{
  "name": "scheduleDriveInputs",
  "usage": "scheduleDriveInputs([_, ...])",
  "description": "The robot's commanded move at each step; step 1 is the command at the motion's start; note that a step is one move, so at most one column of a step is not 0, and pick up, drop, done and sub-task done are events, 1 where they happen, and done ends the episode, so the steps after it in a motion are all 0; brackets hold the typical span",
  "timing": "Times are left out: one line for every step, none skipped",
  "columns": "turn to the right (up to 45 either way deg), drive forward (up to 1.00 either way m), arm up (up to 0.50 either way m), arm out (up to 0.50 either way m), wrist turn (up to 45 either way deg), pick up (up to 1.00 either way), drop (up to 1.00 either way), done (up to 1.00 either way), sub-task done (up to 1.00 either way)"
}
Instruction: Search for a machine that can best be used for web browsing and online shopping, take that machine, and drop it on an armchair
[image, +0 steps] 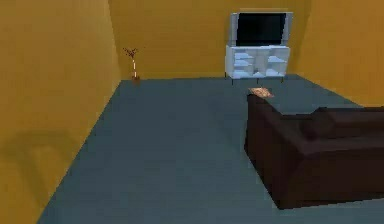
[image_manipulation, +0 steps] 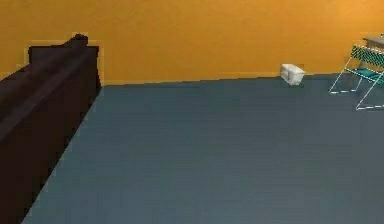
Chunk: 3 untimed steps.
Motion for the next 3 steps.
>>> scheduleDriveInputs([0.0,1.00,0.00,0.00,0.0,0.00,0.00,0.00,0.00])
scheduleDriveInputs([0.0,1.00,0.00,0.00,0.0,0.00,0.00,0.00,0.00])
scheduleDriveInputs([-3.0,0.00,0.00,0.00,0.0,0.00,0.00,0.00,0.00])
